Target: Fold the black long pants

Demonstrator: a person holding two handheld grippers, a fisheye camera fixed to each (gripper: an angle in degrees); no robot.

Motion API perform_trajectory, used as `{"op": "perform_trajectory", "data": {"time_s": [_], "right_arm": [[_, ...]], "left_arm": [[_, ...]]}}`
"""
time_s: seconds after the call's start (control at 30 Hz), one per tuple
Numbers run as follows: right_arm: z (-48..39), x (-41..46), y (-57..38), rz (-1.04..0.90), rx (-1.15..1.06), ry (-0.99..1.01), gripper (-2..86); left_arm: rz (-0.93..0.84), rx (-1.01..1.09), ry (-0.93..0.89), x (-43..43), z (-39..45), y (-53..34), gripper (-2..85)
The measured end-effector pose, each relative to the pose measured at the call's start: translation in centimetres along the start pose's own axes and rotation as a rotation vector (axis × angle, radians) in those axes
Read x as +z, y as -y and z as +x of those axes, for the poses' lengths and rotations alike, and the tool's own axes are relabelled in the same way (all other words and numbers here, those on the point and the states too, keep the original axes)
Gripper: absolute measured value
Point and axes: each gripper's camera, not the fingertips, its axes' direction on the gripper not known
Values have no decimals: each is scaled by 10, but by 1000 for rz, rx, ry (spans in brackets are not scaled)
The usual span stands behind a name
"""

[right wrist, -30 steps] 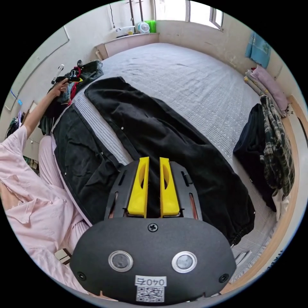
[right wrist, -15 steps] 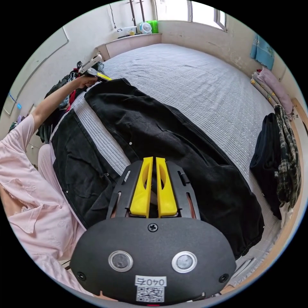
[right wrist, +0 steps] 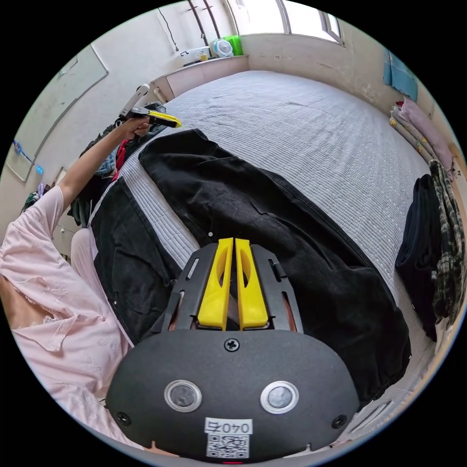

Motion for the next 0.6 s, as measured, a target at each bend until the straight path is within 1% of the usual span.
{"op": "perform_trajectory", "data": {"time_s": [0.1,0.13,0.2,0.23,0.27,0.3,0.33,0.37,0.43,0.47,0.5,0.53,0.6], "right_arm": [[-2,1,-5,-10,6,2,-6],[-2,1,-7,-13,9,3,-6],[-3,3,-9,-12,17,11,-6],[-4,4,-10,-11,21,20,-6],[-5,5,-10,-11,21,25,-6],[-8,6,-11,-9,21,27,-6],[-11,6,-11,-7,19,19,-6],[-12,5,-12,-6,17,12,-6],[-17,4,-12,8,18,-20,-7],[-17,3,-12,12,20,-27,-7],[-18,2,-11,23,27,-40,-7],[-19,2,-10,36,40,-56,-7],[-17,1,-9,51,80,-96,-8]], "left_arm": [[-97,-3,-58,18,5,2,79],[-112,-15,-63,22,8,1,74],[-90,1,-64,10,13,0,37],[-69,-14,-35,-1,16,0,13],[-38,-11,60,-17,23,-1,0],[-8,-5,103,-27,26,-2,-2],[65,-28,145,-52,26,-4,-6],[141,-77,137,-77,17,-5,-7],[221,-136,114,-107,4,-4,-7],[228,-156,125,-114,0,2,-5],[215,-165,133,-113,-2,6,-3],[165,-175,149,-102,-2,15,5],[9,-218,163,-69,-2,25,30]]}}
